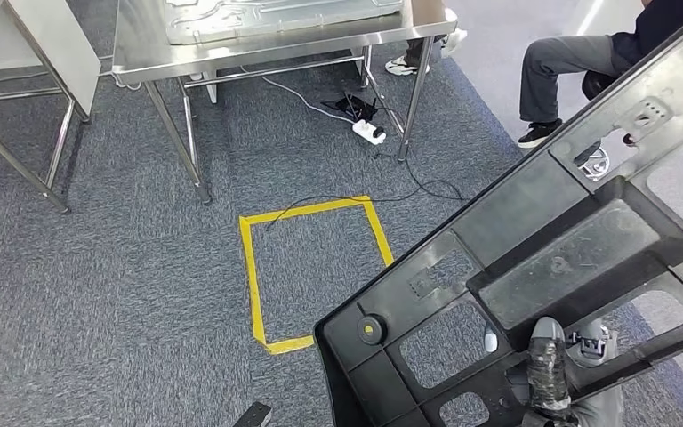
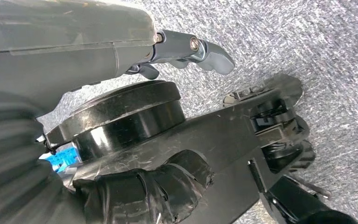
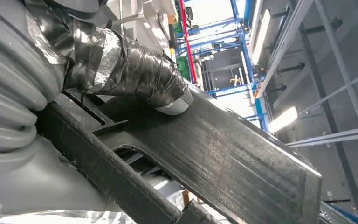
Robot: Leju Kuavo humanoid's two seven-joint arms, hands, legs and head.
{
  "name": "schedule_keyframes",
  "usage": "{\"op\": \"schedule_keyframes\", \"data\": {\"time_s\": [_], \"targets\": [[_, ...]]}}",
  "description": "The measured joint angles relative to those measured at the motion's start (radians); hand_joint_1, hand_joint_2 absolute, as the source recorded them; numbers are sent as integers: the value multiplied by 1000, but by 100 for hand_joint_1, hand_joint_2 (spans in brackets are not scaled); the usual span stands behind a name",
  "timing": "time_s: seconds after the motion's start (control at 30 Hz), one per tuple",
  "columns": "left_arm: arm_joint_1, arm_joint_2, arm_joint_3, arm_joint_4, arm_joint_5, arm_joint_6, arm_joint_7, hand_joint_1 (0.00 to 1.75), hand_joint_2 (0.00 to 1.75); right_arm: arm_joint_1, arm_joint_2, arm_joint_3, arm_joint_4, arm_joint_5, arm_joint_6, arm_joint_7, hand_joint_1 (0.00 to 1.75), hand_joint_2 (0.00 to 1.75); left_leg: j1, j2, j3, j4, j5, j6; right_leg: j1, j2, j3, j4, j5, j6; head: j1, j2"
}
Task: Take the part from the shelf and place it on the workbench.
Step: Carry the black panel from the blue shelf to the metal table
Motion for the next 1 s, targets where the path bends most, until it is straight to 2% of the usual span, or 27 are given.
{"op": "schedule_keyframes", "data": {"time_s": [0.03,0.1,0.13,0.17,0.27,0.33,0.37,0.43,0.47,0.5,0.53,0.6,0.63,0.67,0.7,0.8,0.83,0.87,0.97,1.0], "targets": [[1,0,0,0,0,0,0,0,175,0,0,-1,0,-3,0,-1,175,175,0,-2,1,1,-1,-1,-1,0,15,-36,29,0,0,0],[1,-1,0,0,1,0,-1,0,175,0,0,-3,1,-8,0,-5,175,175,-1,-7,2,7,-6,-7,-4,3,80,-174,94,-2,0,0],[1,-2,0,0,1,0,-2,0,175,0,0,-4,1,-9,0,-8,175,175,-3,-9,2,11,-10,-12,-3,4,105,-229,112,-5,0,0],[0,-2,0,0,2,0,-3,0,175,1,0,-4,1,-10,0,-11,175,175,-4,-10,1,13,-13,-17,-2,6,119,-261,117,-9,-1,0],[1,-2,0,0,3,0,-5,0,175,1,0,-4,1,-10,0,-16,175,175,-4,-11,3,14,-20,-33,0,6,130,-275,115,-25,-1,0],[2,-2,0,0,5,0,-7,0,175,1,0,-5,0,-10,0,-16,175,175,-2,-8,-11,51,-43,-44,-4,4,143,-281,115,-36,-3,0],[2,-2,0,0,6,1,-8,0,175,1,0,-5,0,-10,0,-16,175,175,0,-7,-33,98,-65,-47,-5,2,148,-283,114,-41,-4,0],[2,-2,0,0,7,1,-9,0,175,1,0,-6,0,-12,0,-16,175,175,2,-5,-105,232,-115,-54,-3,-1,155,-283,108,-48,-5,0],[2,-1,0,0,7,2,-9,0,175,2,0,-7,1,-14,0,-16,175,175,3,-5,-136,282,-123,-56,-2,-2,159,-283,104,-49,-5,0],[3,-1,0,0,7,2,-9,0,175,3,0,-8,1,-16,0,-16,175,175,4,-4,-153,299,-113,-57,-2,-2,164,-282,99,-50,-5,0],[3,-1,0,0,7,2,-9,0,175,5,0,-10,1,-18,0,-16,175,175,4,-4,-147,274,-82,-56,-2,-2,172,-282,93,-49,-5,0],[6,-1,0,0,8,2,-9,0,175,7,0,-15,1,-22,0,-16,175,175,4,-1,-94,148,-5,-51,-3,-1,189,-283,78,-43,-5,0],[7,-1,0,0,8,2,-9,0,175,7,0,-16,1,-23,0,-17,175,175,1,1,-65,87,14,-47,-1,0,193,-282,70,-38,-5,0],[7,0,0,0,9,2,-9,0,175,7,0,-17,1,-24,0,-17,175,175,-1,1,-46,50,19,-42,-1,0,195,-284,64,-32,-4,0],[7,0,0,0,9,2,-9,0,175,7,0,-18,1,-24,0,-18,175,175,-4,1,-38,34,11,-37,1,0,198,-283,62,-26,-3,0],[9,0,0,0,9,3,-9,0,175,9,0,-23,1,-22,0,-17,175,175,-4,-5,-21,13,2,-17,0,-1,208,-273,59,-10,0,0],[10,0,0,0,9,4,-9,0,175,9,0,-24,1,-21,0,-17,175,175,-3,-6,-10,8,0,-10,-1,0,196,-250,50,-6,1,0],[9,0,0,0,9,4,-10,0,175,9,0,-25,1,-19,0,-17,175,175,-2,-6,1,3,-2,-4,-1,2,169,-202,35,-2,3,0],[9,-1,0,0,9,5,-10,0,175,11,0,-30,1,-15,0,-16,175,175,-3,-6,21,0,-19,5,-3,4,44,-22,-24,5,6,0],[10,-1,0,0,9,5,-10,0,175,12,0,-31,2,-14,0,-16,175,175,-3,-7,30,0,-26,5,-4,4,17,-2,-27,8,6,0]]}}
